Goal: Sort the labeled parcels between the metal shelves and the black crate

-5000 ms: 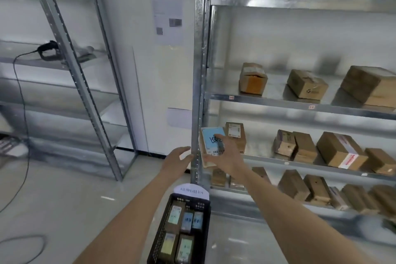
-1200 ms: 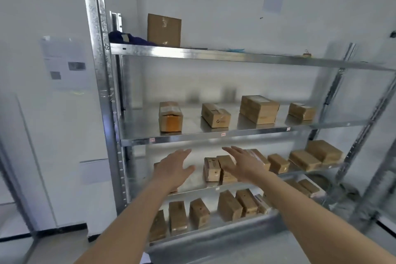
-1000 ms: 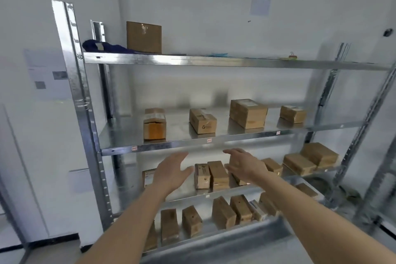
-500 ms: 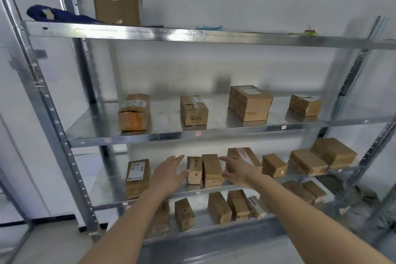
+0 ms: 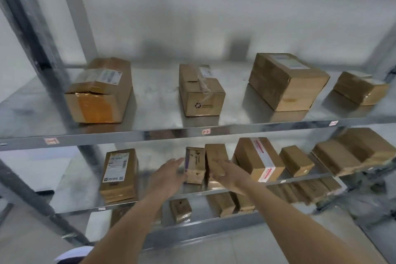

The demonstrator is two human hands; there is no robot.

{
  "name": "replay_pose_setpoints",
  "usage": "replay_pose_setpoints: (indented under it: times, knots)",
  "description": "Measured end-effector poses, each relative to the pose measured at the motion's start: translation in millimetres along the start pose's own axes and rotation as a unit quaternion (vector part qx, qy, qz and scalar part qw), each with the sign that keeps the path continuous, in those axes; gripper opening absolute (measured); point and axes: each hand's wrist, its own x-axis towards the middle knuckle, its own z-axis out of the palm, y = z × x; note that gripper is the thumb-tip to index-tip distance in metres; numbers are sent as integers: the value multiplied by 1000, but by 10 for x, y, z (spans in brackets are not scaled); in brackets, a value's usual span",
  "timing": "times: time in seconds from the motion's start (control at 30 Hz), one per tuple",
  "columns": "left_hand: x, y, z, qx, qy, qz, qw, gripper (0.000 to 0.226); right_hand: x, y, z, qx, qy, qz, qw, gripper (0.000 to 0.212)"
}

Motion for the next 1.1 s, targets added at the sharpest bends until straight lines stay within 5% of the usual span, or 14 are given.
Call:
replay_pose_setpoints:
  times: [0.17, 0.3, 0.9, 1.1]
  knots:
    - [485, -112, 333, -26, -43, 20, 999, 55, 679, 132, 365, 37, -24, 11, 999, 51]
    - [736, -205, 584, -87, -55, 9, 995, 54, 1176, 324, 667, 72, -32, 6, 997, 65]
    - [1339, -368, 1090, -197, -46, -65, 977, 66, 1594, 308, 832, 27, 34, -51, 998, 56]
    - [1261, -363, 1057, -252, -11, -78, 965, 75, 1470, 240, 852, 118, 48, -40, 991, 59]
